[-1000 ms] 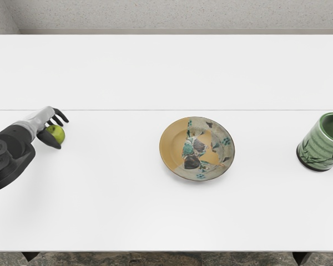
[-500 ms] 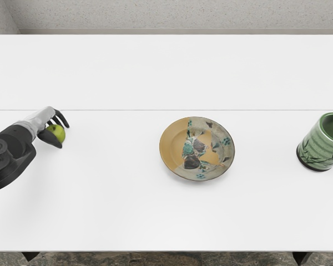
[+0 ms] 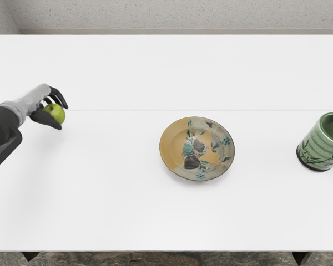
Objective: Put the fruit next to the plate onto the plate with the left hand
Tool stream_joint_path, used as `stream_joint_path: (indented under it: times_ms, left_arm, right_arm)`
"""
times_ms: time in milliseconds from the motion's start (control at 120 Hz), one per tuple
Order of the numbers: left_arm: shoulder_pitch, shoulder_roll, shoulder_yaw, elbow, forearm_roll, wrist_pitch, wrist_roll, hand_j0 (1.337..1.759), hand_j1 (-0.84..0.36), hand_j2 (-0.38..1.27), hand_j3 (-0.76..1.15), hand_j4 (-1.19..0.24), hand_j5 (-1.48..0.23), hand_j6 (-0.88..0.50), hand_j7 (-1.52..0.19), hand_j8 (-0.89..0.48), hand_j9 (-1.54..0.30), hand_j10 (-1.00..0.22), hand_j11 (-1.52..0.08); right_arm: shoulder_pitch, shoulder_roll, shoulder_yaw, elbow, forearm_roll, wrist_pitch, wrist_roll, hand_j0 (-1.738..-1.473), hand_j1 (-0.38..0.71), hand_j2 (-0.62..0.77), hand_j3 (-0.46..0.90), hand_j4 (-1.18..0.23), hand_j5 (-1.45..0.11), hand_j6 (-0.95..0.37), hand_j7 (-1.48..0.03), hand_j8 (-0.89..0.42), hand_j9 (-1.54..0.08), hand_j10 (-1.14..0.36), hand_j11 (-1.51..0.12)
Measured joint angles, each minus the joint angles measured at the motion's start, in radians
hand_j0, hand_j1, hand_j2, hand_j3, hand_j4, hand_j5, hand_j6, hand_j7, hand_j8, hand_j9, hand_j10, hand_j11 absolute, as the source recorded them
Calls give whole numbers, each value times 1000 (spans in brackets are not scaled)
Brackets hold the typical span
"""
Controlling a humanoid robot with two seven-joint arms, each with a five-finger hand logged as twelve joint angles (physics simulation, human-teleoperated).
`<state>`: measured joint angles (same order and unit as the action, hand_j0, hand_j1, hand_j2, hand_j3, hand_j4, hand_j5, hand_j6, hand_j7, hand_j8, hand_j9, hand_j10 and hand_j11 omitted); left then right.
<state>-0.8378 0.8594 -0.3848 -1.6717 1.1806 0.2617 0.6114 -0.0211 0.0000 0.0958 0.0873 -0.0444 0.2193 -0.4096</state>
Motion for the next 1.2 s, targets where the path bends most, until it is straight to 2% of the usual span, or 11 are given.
stream_joint_path:
  times_ms: [75,183,250,317,400,433,500,758,858,1083,1200]
  left_arm:
    - [-34,-7,-11,-16,-6,-4,0,1654,-314,390,0,-673,-976,-466,-951,-422,-942,-612,-931]
    - [-98,-88,-19,-26,-14,-19,0,1655,-323,420,0,-672,-979,-463,-952,-417,-940,-605,-932]
    - [-116,-145,-20,-28,-16,-30,0,1655,-319,401,0,-671,-982,-457,-953,-413,-939,-603,-931]
    - [-136,-189,-21,-29,-19,-42,-1,1656,-329,456,0,-662,-998,-462,-960,-413,-945,-607,-931]
    - [-145,-266,-22,-29,-19,-56,0,1656,-349,490,0,-662,-1000,-455,-959,-405,-943,-600,-931]
    - [-147,-293,-22,-28,-20,-61,0,1655,-310,390,0,-662,-1001,-457,-956,-403,-944,-594,-931]
    - [-158,-352,-21,-28,-21,-72,-1,1656,-331,477,0,-662,-1000,-463,-956,-410,-940,-597,-931]
    - [-151,-521,-14,-13,-22,-92,-1,1657,-360,546,0,-668,-994,-471,-951,-409,-937,-592,-935]
    - [-145,-573,-9,13,-20,-93,0,1657,-367,584,0,-673,-989,-478,-951,-430,-934,-608,-933]
    - [-144,-652,11,148,-17,-96,-1,1657,-377,641,0,-674,-968,-490,-949,-434,-923,-613,-924]
    - [-144,-674,17,167,-12,-94,-1,1657,-340,517,0,-627,-879,-507,-867,-453,-847,-596,-849]
  right_arm:
    - [2,0,0,0,0,0,0,-1658,-349,0,0,0,0,0,0,0,0,0,0]
    - [3,0,1,0,0,0,0,-1658,-349,0,0,0,0,0,0,0,0,0,0]
    - [4,0,1,0,0,0,0,-1658,-349,0,0,0,0,0,0,0,0,0,0]
    - [5,0,1,0,0,0,0,-1658,-349,0,0,0,0,0,0,0,0,0,0]
    - [7,0,1,0,0,0,0,-1658,-349,0,0,0,0,0,0,0,0,0,0]
    - [8,0,1,0,0,0,0,-1658,-349,0,0,0,0,0,0,0,0,0,0]
    - [8,0,1,0,0,0,0,-1658,-349,0,0,0,0,0,0,0,0,0,0]
    - [9,0,-1,0,0,0,0,-1658,-349,0,0,0,0,0,0,0,0,0,0]
    - [9,0,-2,0,0,0,0,-1658,-349,0,0,0,0,0,0,0,0,0,0]
    - [9,0,-2,0,0,0,0,-1658,-349,0,0,0,0,0,0,0,0,0,0]
    - [9,0,-2,0,0,0,0,-1658,-349,0,0,0,0,0,0,0,0,0,0]
